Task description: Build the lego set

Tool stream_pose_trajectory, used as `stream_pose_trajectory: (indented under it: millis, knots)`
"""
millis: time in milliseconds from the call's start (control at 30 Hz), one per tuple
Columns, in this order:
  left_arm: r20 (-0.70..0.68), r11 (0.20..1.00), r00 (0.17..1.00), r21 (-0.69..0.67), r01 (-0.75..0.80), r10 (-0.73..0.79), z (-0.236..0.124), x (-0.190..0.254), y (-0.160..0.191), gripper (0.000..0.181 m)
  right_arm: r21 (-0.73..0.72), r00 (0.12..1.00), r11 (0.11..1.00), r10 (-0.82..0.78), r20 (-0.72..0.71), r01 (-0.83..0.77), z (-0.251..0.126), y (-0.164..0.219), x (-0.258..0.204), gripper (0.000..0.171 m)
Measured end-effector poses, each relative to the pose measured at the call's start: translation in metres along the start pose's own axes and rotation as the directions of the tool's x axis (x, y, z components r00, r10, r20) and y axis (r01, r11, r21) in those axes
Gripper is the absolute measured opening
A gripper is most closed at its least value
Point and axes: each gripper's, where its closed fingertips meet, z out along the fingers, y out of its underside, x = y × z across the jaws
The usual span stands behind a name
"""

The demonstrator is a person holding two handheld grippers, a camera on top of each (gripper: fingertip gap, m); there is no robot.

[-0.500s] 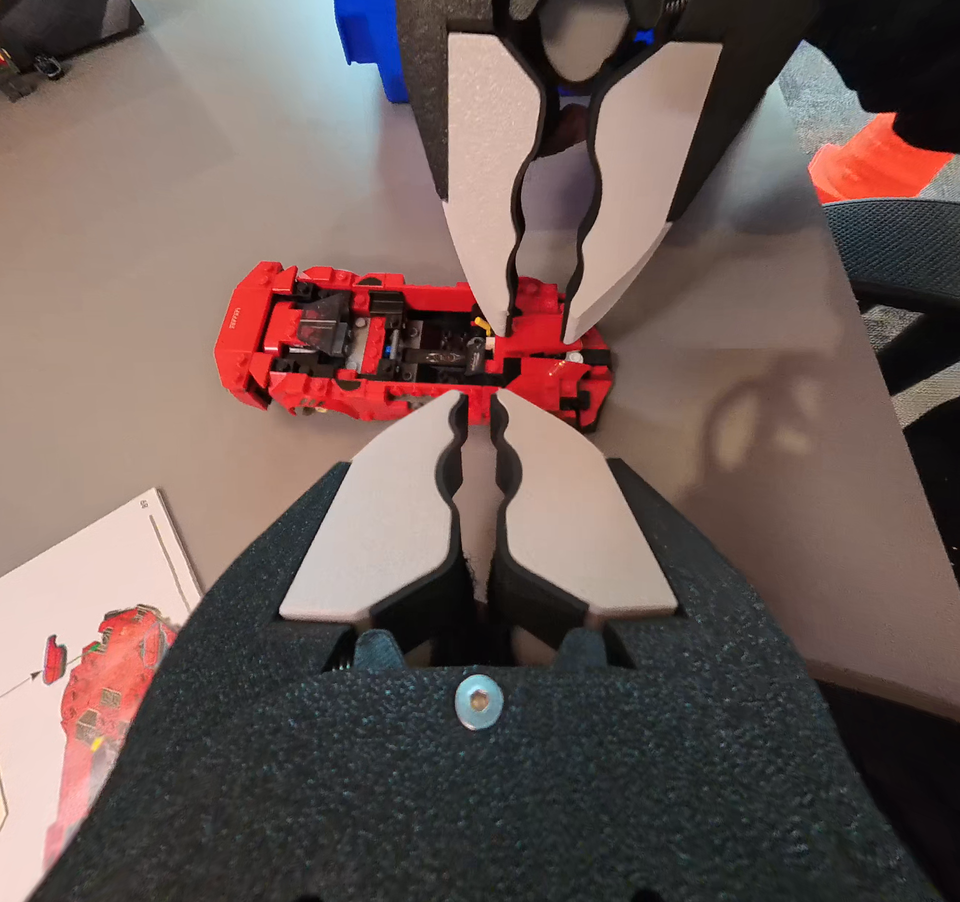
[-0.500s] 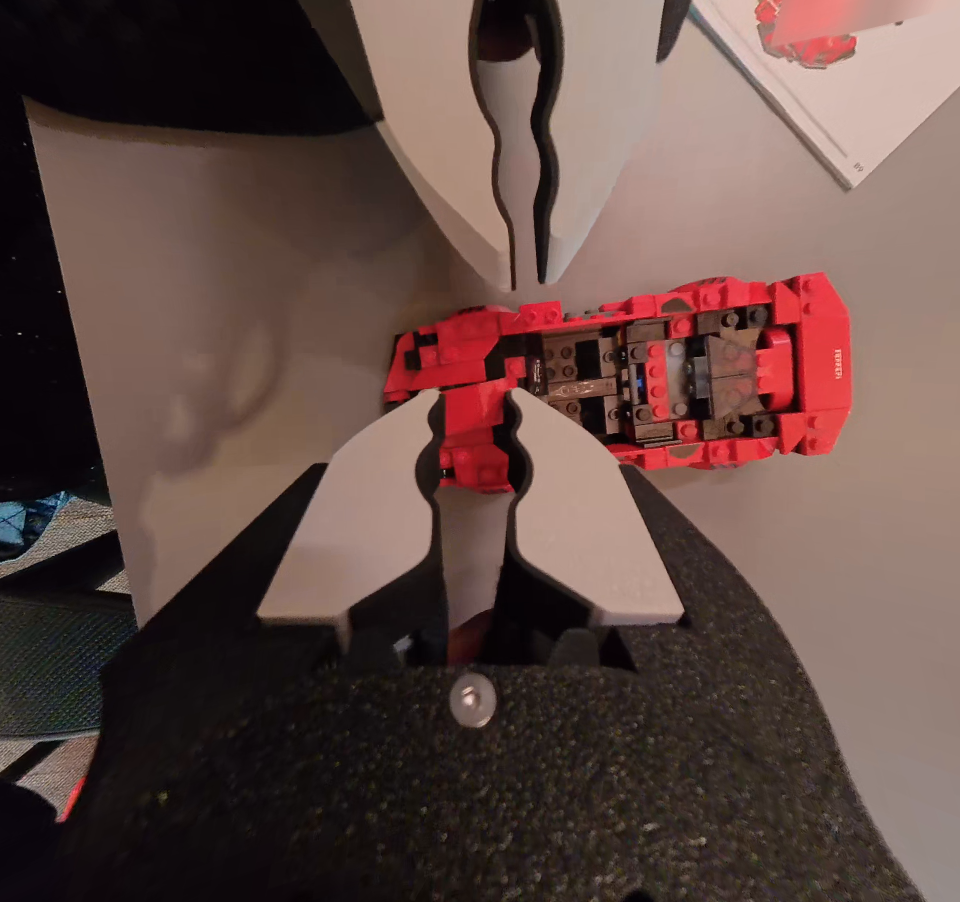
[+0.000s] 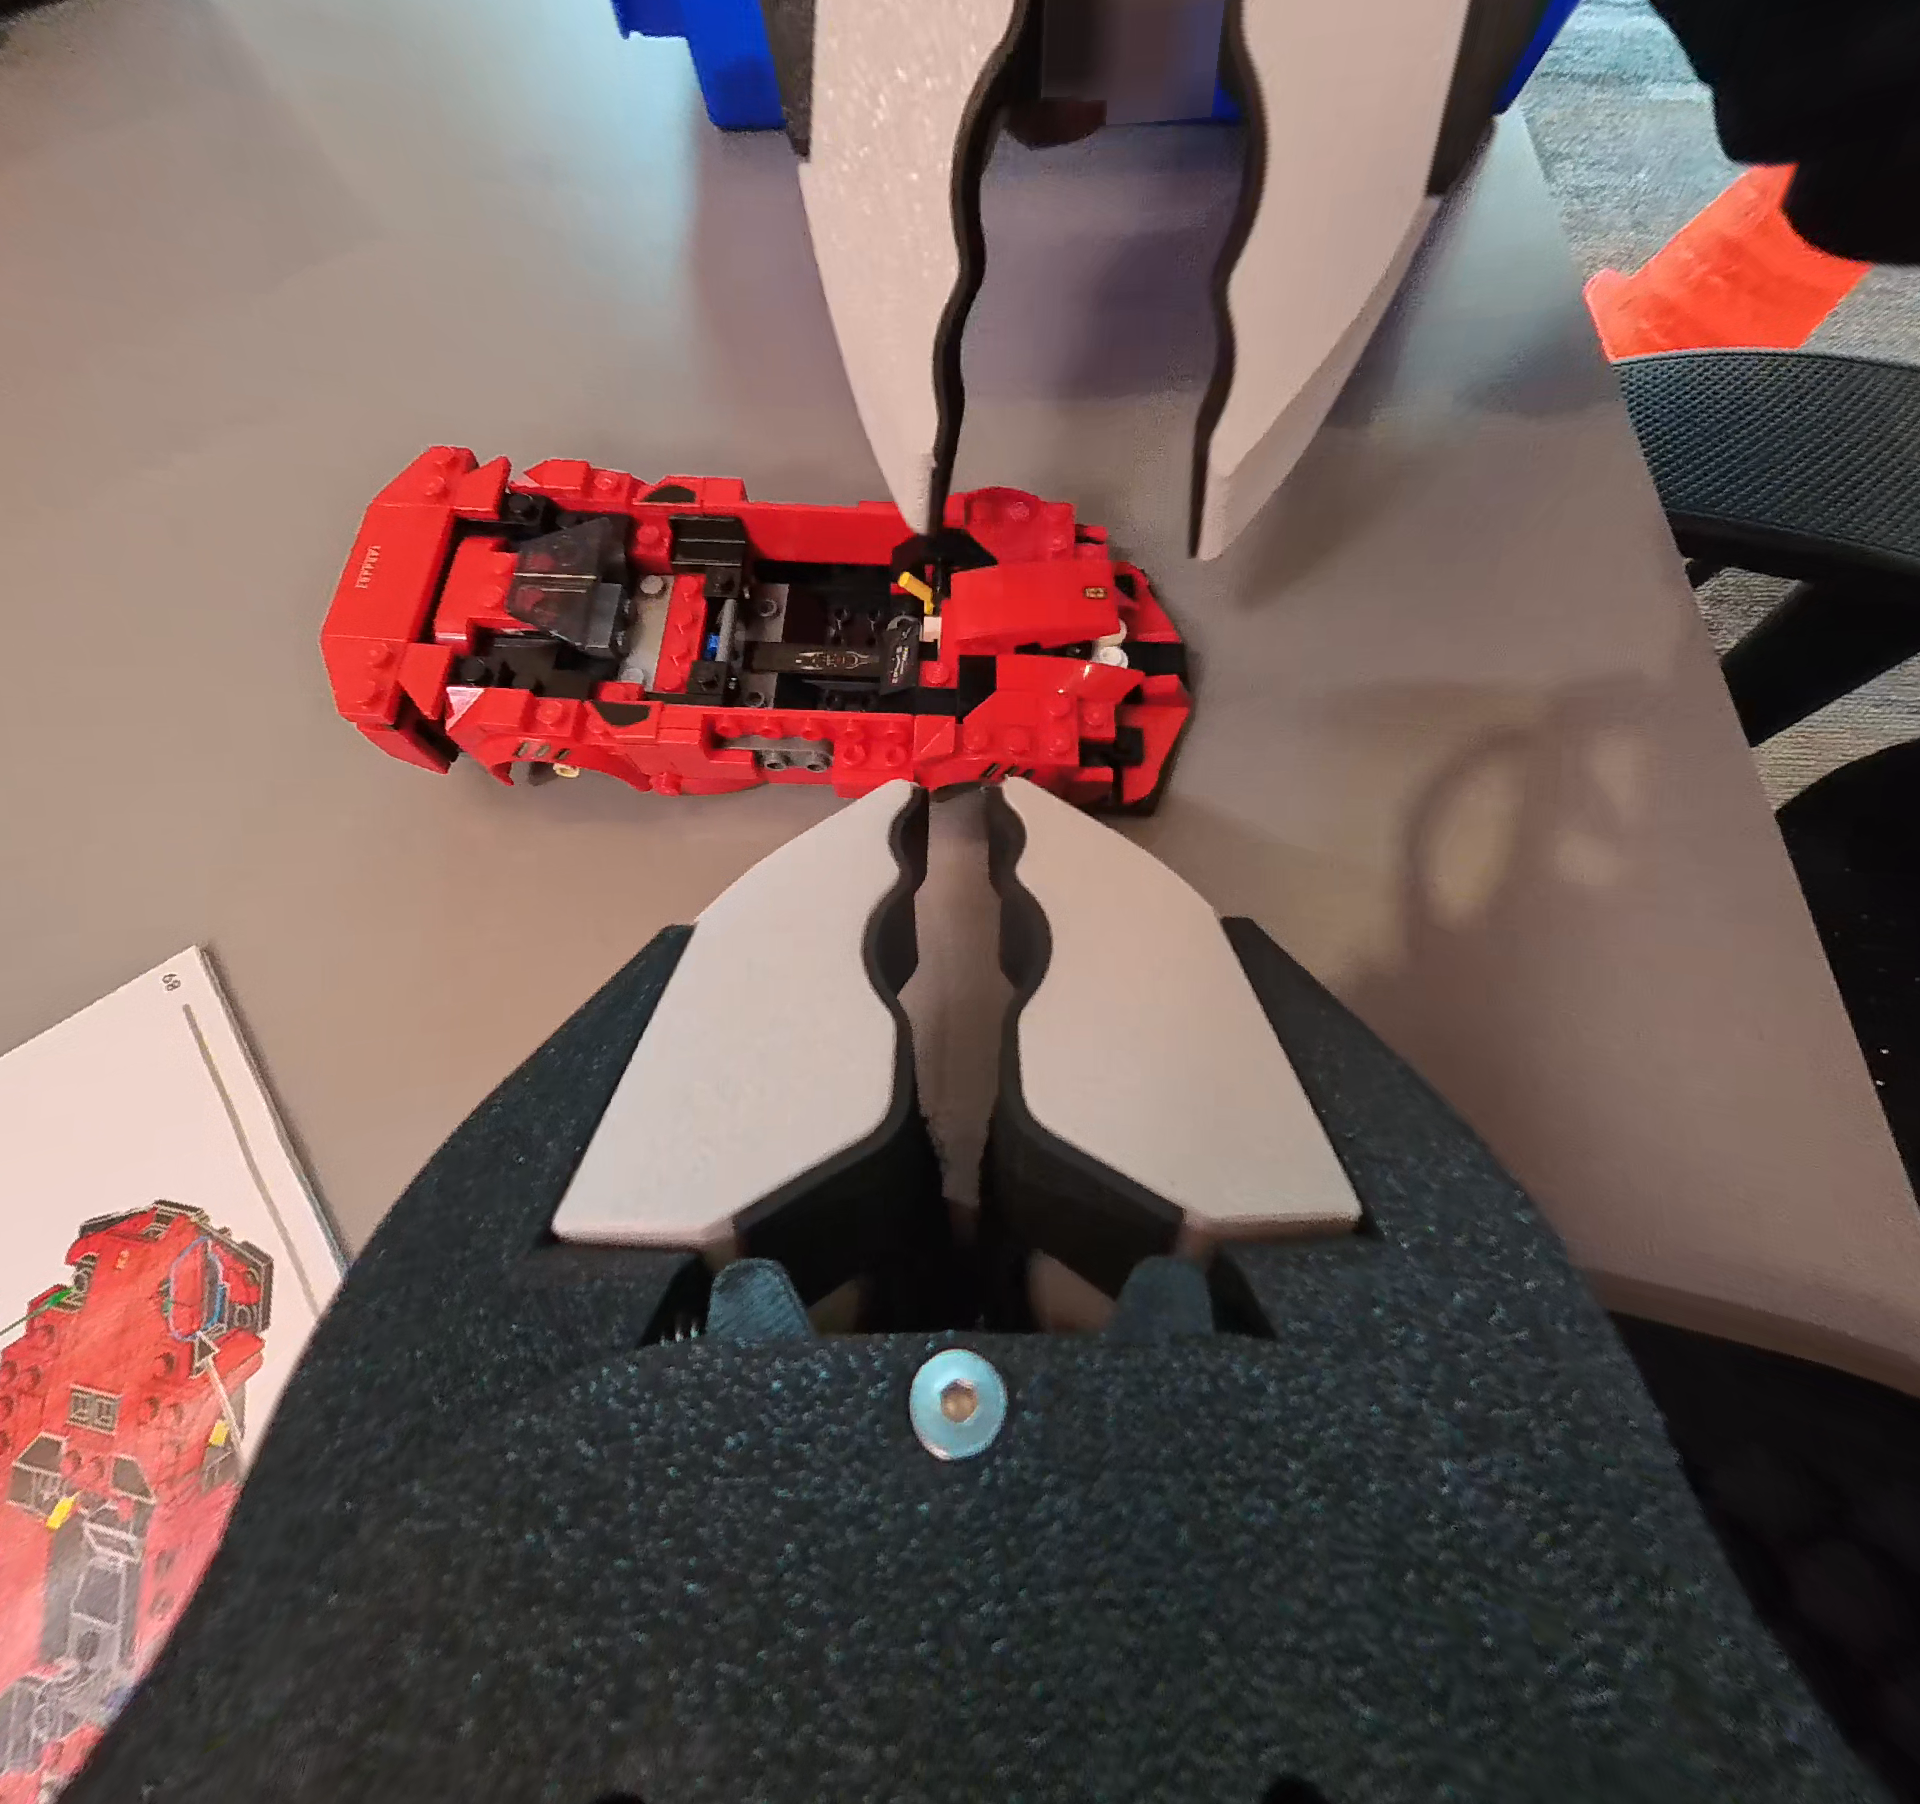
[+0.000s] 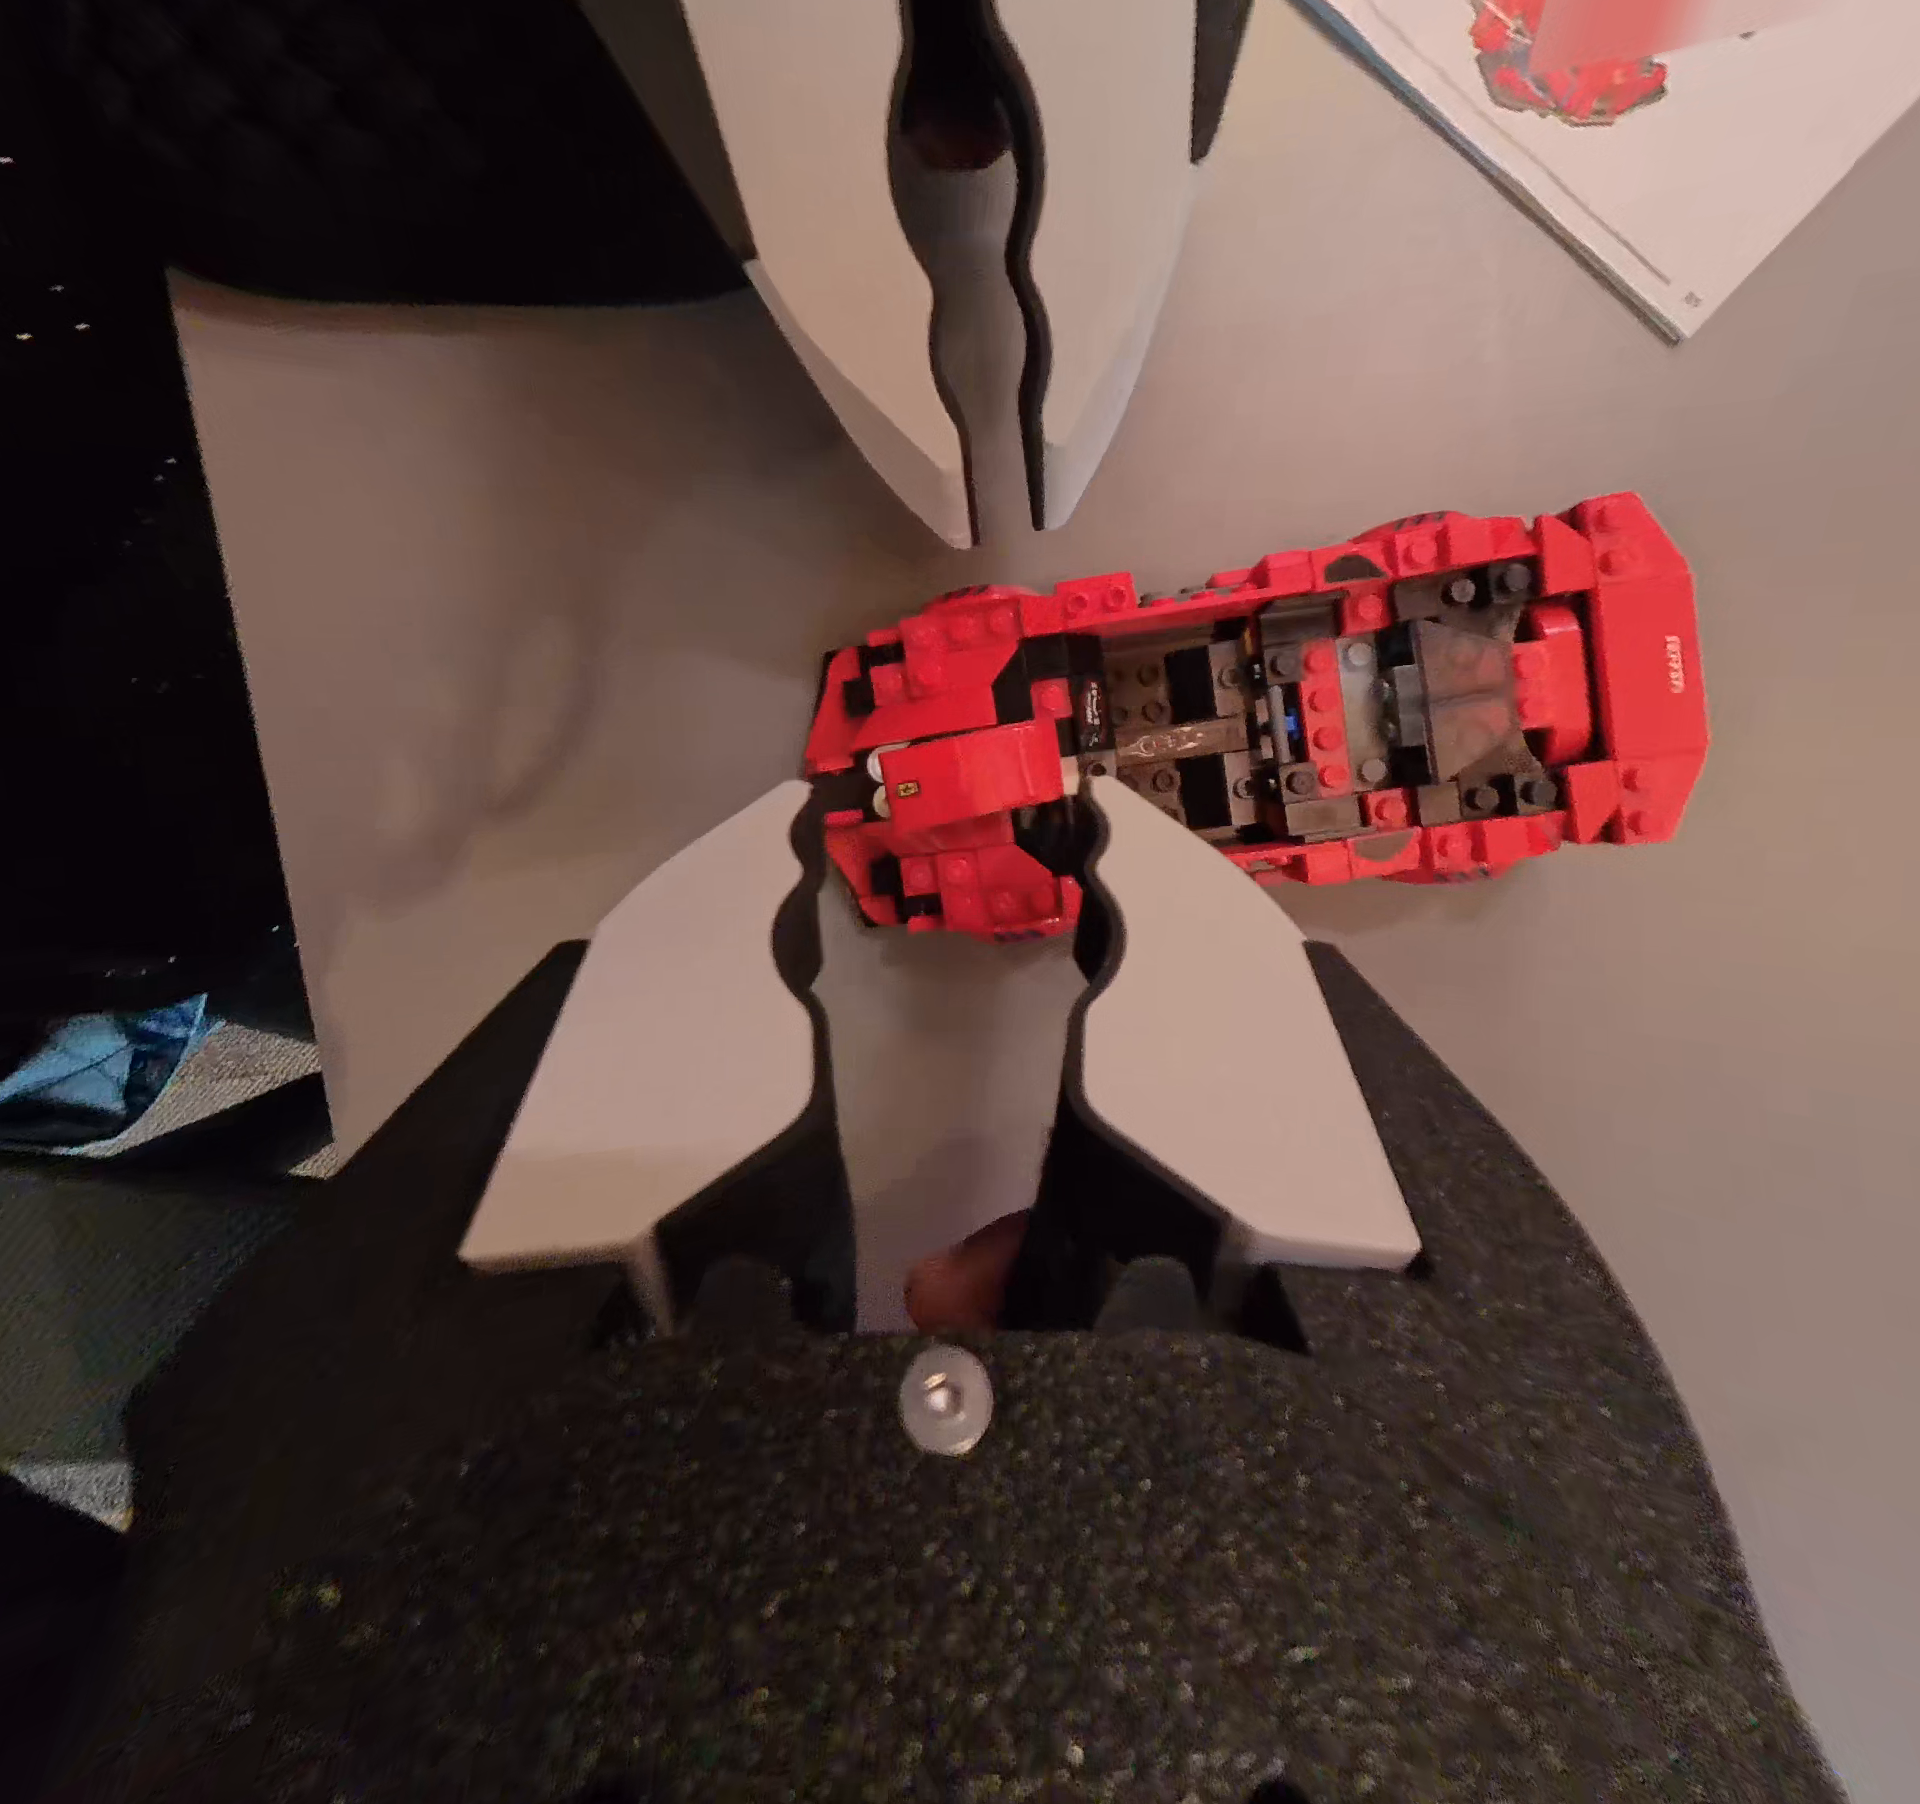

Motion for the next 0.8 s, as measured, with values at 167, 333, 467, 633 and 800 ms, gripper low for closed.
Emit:
stream_pose_trajectory:
  millis: [167,333,467,633,800]
  knots:
    - [-0.018,1.000,1.000,0.011,-0.001,0.001,0.001,0.001,0.000,0.010,-0.013,0.996,0.997,-0.070,0.061,0.071,0.005,-0.001,0.004,0.049]
    - [-0.016,1.000,1.000,0.018,-0.014,0.015,0.000,0.001,0.000,0.011,-0.050,0.992,0.995,-0.082,0.093,0.087,0.011,0.006,0.006,0.044]
    - [-0.015,1.000,1.000,0.014,-0.020,0.021,0.001,0.000,0.001,0.011,-0.048,0.992,0.992,-0.110,0.063,0.114,0.012,0.006,0.003,0.034]
    - [-0.014,1.000,1.000,0.009,-0.024,0.024,0.002,0.000,0.003,0.011,-0.053,0.992,0.991,-0.122,0.025,0.123,0.012,0.007,-0.001,0.033]
    - [-0.008,1.000,1.000,0.005,-0.028,0.028,0.002,-0.001,0.004,0.011,-0.073,0.992,0.990,-0.124,-0.011,0.123,0.014,0.007,-0.004,0.033]
